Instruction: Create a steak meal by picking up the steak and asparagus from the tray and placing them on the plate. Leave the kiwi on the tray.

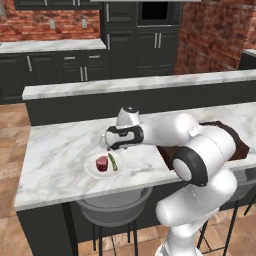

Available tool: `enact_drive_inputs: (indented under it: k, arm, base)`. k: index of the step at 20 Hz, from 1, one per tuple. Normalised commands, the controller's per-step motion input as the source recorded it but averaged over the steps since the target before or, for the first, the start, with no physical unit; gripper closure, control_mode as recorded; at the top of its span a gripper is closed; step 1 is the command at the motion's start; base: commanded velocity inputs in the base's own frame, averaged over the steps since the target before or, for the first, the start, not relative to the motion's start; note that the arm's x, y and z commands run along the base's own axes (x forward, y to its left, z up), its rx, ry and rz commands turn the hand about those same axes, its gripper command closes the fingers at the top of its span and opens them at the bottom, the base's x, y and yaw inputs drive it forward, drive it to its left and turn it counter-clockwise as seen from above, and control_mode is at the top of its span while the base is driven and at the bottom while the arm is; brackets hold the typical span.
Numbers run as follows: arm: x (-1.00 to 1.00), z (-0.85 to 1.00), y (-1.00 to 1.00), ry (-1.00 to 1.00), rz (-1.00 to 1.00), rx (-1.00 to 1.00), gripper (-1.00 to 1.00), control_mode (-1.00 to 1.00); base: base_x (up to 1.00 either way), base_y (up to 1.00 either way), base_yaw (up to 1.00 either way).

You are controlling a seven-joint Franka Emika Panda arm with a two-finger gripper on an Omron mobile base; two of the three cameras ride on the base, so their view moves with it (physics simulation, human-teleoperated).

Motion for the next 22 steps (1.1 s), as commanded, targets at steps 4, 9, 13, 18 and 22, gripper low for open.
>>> enact_drive_inputs:
  k: [4,9,13,18,22]
  arm:
    - [-0.48,0.81,-0.46,-0.26,0.0,0.0,-1.0,-1.0]
    - [-0.84,0.94,-0.55,-0.34,0.0,0.0,-1.0,-1.0]
    - [-0.94,1.0,-0.57,-0.34,0.0,0.0,-1.0,-1.0]
    - [-0.74,0.96,-0.49,-0.25,0.0,-0.05,-1.0,-1.0]
    - [-0.46,0.5,-0.58,-0.1,0.02,-0.08,-1.0,-1.0]
  base:
    - [0.0,0.0,0.0]
    - [0.0,0.0,0.0]
    - [0.0,0.0,0.0]
    - [0.0,0.0,0.0]
    - [0.0,0.0,0.0]
